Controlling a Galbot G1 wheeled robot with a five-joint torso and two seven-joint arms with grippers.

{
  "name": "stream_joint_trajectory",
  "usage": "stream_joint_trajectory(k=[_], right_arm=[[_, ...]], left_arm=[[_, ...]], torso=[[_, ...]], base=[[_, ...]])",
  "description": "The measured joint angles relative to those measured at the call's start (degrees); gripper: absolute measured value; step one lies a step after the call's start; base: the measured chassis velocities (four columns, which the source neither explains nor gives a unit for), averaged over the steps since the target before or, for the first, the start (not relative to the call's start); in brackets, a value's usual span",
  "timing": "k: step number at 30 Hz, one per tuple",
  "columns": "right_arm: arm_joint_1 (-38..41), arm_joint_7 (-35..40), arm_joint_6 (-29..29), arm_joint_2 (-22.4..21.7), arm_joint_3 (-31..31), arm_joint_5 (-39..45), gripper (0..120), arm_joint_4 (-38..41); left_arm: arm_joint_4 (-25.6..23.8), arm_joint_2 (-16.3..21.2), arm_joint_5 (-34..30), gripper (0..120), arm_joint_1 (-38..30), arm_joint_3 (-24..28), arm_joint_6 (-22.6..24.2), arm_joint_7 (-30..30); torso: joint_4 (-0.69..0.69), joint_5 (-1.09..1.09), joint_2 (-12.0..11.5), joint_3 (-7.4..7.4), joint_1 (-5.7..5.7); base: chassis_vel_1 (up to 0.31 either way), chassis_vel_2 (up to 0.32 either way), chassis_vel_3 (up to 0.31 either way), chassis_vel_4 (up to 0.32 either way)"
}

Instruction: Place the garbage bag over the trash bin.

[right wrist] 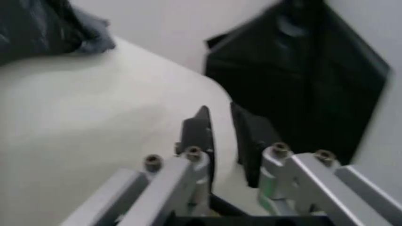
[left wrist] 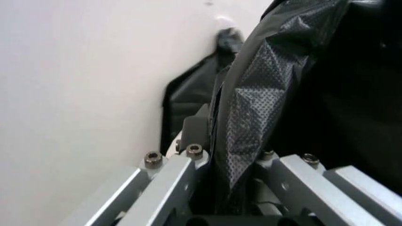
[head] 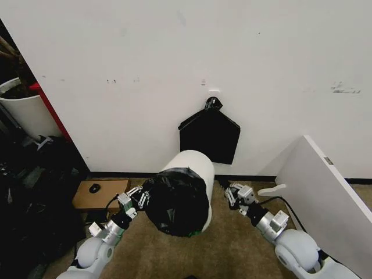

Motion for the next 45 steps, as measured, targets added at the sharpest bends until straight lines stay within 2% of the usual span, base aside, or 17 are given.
stream_joint_trajectory(k=[2,3,6,9,10,12,15,17,18,22,23,25,26,28,32,41,45], right_arm=[[-1.86,2.52,-2.82,-0.66,-0.54,4.41,25,3.76],[-1.86,2.52,-2.82,-0.66,-0.54,4.41,25,3.76],[-5.23,7.28,-8.91,-1.87,-2.47,12.01,37,11.13],[-7.13,9.36,-11.52,-2.26,-3.68,14.85,46,14.91],[-7.13,9.36,-11.52,-2.26,-3.68,14.85,46,14.91],[-8.32,9.80,-12.24,-2.44,-4.55,15.86,57,16.88],[-9.59,9.88,-12.40,-2.59,-5.72,15.81,66,18.45],[-10.24,9.68,-12.15,-2.72,-6.40,14.76,76,18.82],[-10.24,9.68,-12.15,-2.72,-6.40,14.76,76,18.82],[-11.29,8.00,-10.00,-3.06,-7.38,10.77,93,18.55],[-11.78,6.47,-8.15,-3.25,-7.75,7.92,98,17.62],[-12.22,3.33,-3.82,-3.31,-8.13,2.02,100,14.98],[-12.22,3.33,-3.82,-3.31,-8.13,2.02,100,14.98],[-12.08,1.17,1.12,-2.55,-8.12,-7.98,100,10.46],[-11.78,0.66,3.03,-2.04,-7.96,-13.49,100,8.21],[-11.29,1.09,2.02,-1.33,-8.71,-13.82,99,7.02],[-9.83,0.80,-0.65,-0.12,-9.47,-3.68,83,5.65]], left_arm=[[0.29,-0.49,-1.54,0,-0.17,0.16,0.46,-1.51],[0.29,-0.49,-1.54,0,-0.17,0.16,0.46,-1.51],[0.33,-0.78,-4.42,0,-0.58,0.36,1.77,-2.95],[0.18,-0.87,-5.94,0,-0.86,0.42,3.06,-3.81],[0.18,-0.87,-5.94,0,-0.86,0.42,3.06,-3.81],[-0.08,-0.95,-7.13,0,-0.95,0.42,4.27,-4.59],[-0.59,-1.00,-8.84,0,-0.90,0.42,6.26,-5.53],[-1.04,-1.00,-9.77,0,-0.68,0.42,8.03,-6.36],[-1.04,-1.00,-9.77,0,-0.68,0.42,8.03,-6.36],[-1.82,-1.01,-10.41,0,-0.14,0.39,12.09,-8.93],[-2.24,-0.96,-10.46,0,0.17,0.41,14.51,-10.89],[-2.88,-0.85,-10.36,0,0.75,0.63,19.06,-15.50],[-2.88,-0.85,-10.36,0,0.75,0.63,19.06,-15.50],[-3.91,-0.93,-10.52,0,1.13,0.70,22.84,-19.48],[-5.02,-0.93,-11.08,0,1.40,0.68,25.43,-21.49],[-6.17,-0.88,-12.03,0,1.72,0.48,27.94,-22.36],[-7.07,-0.80,-13.02,0,2.05,0.28,28.14,-21.49]], torso=[[0.00,-0.02,0.00,0.00,0.00],[0.00,-0.02,0.00,0.00,0.00],[0.00,-0.02,0.00,0.00,0.00],[-0.01,-0.02,0.00,-0.01,0.00],[-0.01,-0.02,0.00,-0.01,0.00],[-0.01,-0.02,0.00,-0.01,0.00],[-0.01,-0.01,0.00,-0.01,0.00],[0.00,-0.01,0.00,-0.01,0.00],[0.00,-0.01,0.00,-0.01,0.00],[0.00,-0.01,0.00,-0.01,0.00],[-0.01,-0.01,0.00,-0.01,0.00],[0.00,0.00,0.00,-0.01,0.00],[0.00,0.00,0.00,-0.01,0.00],[0.00,0.01,0.00,-0.01,0.00],[0.00,0.01,0.00,0.00,0.00],[0.00,-0.02,0.00,0.00,0.00],[0.00,-0.01,0.00,0.00,0.00]], base=[[0.000,0.000,0.000,0.000],[0.000,0.000,0.000,0.000],[0.000,0.000,0.000,0.000],[0.000,0.000,0.000,0.000],[0.000,0.000,0.000,0.000],[0.000,0.000,0.000,0.000],[0.000,0.000,0.000,0.000],[0.000,0.000,0.000,0.000],[0.000,0.000,0.000,0.000],[0.000,0.000,0.000,0.000],[0.000,0.000,0.000,0.000],[0.000,0.000,0.000,0.000],[0.000,0.000,0.000,0.000],[0.000,0.000,0.000,0.000],[0.000,0.000,0.000,0.000],[0.000,0.000,0.000,0.000],[0.000,0.000,0.000,0.000]])
